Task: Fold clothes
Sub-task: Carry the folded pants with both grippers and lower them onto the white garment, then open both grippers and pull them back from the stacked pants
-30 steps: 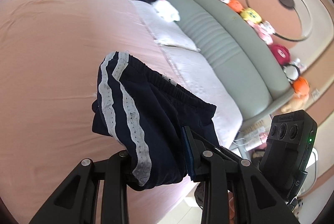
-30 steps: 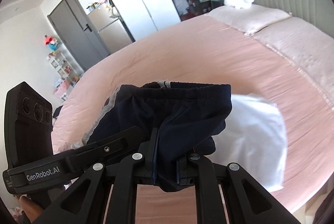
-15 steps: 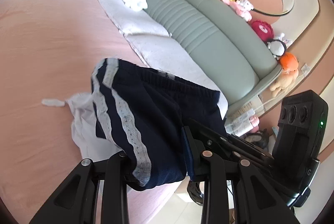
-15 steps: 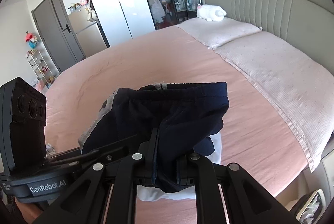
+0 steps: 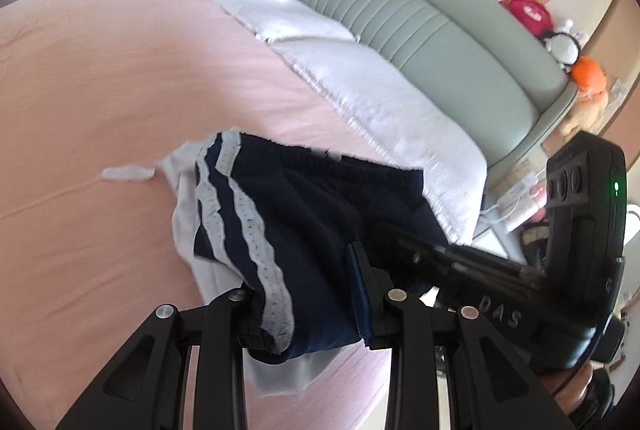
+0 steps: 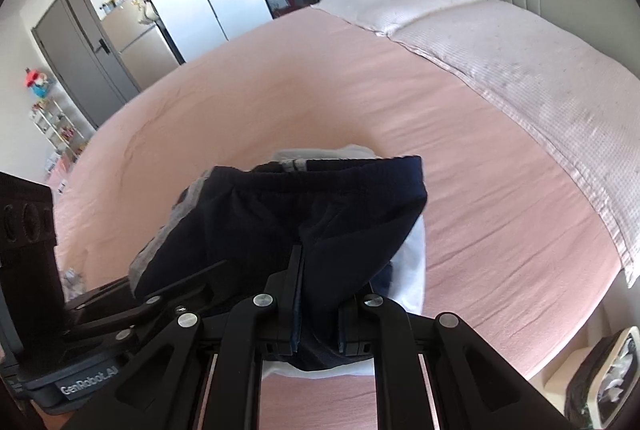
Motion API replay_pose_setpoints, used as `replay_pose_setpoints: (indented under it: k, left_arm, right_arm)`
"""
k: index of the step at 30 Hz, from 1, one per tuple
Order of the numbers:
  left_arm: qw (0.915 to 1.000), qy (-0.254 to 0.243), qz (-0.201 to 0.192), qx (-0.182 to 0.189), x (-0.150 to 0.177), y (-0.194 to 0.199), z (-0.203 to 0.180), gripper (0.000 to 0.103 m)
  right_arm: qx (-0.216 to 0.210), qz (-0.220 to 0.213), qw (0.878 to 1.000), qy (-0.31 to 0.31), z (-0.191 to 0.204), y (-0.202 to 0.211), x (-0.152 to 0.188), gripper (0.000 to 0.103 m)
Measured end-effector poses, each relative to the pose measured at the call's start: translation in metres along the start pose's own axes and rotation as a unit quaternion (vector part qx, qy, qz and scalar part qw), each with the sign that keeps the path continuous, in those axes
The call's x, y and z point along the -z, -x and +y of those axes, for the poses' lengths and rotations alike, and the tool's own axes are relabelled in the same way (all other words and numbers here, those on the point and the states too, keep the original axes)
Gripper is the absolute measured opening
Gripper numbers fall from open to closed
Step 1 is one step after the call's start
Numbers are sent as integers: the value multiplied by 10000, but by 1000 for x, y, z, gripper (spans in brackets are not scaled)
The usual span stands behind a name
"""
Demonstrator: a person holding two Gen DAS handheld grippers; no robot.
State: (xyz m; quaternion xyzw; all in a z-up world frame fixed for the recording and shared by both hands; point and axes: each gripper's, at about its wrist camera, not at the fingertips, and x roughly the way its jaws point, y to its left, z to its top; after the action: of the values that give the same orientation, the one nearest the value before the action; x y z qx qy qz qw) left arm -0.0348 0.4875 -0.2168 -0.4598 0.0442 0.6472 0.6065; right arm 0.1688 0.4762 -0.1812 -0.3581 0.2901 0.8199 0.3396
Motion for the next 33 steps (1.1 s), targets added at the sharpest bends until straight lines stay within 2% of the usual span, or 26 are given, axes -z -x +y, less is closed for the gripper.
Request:
replay_pose_setpoints:
  k: [5, 9, 10, 12, 13, 14, 16, 17, 18, 22, 28, 33]
  left_arm:
    - [9999, -59, 79, -124, 9, -1, 9, 27]
    - [9995, -171, 28, -262, 12, 3, 10, 28]
    - [9991, -241, 28, -335, 13, 4, 10, 28]
    - [9984, -371, 35, -433, 14, 6, 9, 28]
    - [9981, -394, 31, -474, 15, 8, 9, 28]
    - [9980, -376, 18, -502, 15, 10, 10, 30]
    - [9979, -317, -20, -568, 16, 16, 11, 47]
    - [9975, -270, -62, -651, 17, 21, 12, 74]
    - [9968, -252, -141, -747, 16, 27, 11, 88]
    - [9936, -384, -582, -883, 16, 56, 0, 88]
    - [9847, -798, -638, -1412, 17, 80, -21, 88]
    - [9858, -695, -836, -1279, 39, 113, -34, 88]
  right_arm:
    - [66, 187, 9998, -64, -13, -12, 8, 11]
    - [-112, 165, 9997, -173, -18, -12, 10, 11]
    - [-110, 148, 9998, -117, -17, -11, 11, 15]
    - [85, 66, 9999, 29, -14, -9, 12, 32]
    - [242, 69, 9997, 62, -14, -9, 12, 51]
    - [394, 71, 9992, 93, -13, -9, 13, 65]
    - [550, 30, 9985, 54, -14, -4, 15, 73]
    - [602, -17, 9982, -42, -16, 1, 16, 76]
    - [603, -42, 9981, -130, -18, 4, 16, 77]
    - [432, -80, 9983, -376, -17, 21, 23, 82]
    - [704, -130, 9973, -169, -2, 53, 37, 88]
    - [715, 158, 9967, -356, 10, 79, 50, 88]
